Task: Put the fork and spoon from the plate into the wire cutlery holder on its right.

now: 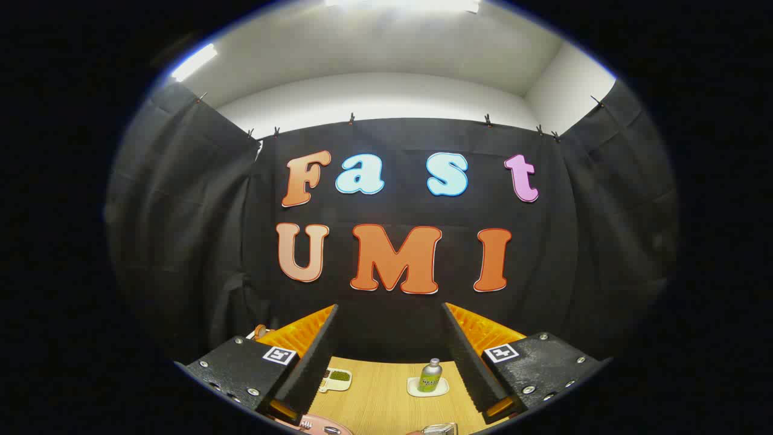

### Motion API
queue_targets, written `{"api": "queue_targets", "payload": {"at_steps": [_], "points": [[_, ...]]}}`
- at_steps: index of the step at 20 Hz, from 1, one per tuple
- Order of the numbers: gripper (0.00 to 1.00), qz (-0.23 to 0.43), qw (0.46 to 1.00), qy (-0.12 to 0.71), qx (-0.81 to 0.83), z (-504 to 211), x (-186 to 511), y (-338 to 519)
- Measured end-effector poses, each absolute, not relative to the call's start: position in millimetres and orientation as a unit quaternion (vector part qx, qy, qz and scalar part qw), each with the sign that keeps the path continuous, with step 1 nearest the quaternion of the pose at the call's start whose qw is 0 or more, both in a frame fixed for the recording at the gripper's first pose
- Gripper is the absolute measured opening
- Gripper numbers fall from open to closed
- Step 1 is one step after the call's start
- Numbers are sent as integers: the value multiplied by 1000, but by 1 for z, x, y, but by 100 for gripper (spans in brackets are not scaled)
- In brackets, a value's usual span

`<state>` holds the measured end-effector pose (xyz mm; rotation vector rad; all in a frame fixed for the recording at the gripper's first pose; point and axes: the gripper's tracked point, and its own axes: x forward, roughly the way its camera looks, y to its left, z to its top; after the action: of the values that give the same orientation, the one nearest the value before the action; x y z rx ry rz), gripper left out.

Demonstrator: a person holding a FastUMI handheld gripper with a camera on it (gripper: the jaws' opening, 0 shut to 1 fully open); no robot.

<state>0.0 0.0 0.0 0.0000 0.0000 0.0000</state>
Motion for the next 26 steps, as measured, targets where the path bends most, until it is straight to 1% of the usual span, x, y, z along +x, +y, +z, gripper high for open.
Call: {"api": "queue_targets", "payload": {"at_steps": [10, 13, 16, 19, 22, 26], "points": [[97, 1, 1000, 2, 7, 0, -1, 2], [97, -21, 999, 9, 23, -2, 0, -2], [97, -7, 1000, 10, 19, 0, -1, 6], [97, 27, 1000, 8, 4, -5, -3, 24], [97, 63, 996, 60, 3, -49, -10, 46], [97, 87, 986, 141, 13, -110, -17, 71]]}}
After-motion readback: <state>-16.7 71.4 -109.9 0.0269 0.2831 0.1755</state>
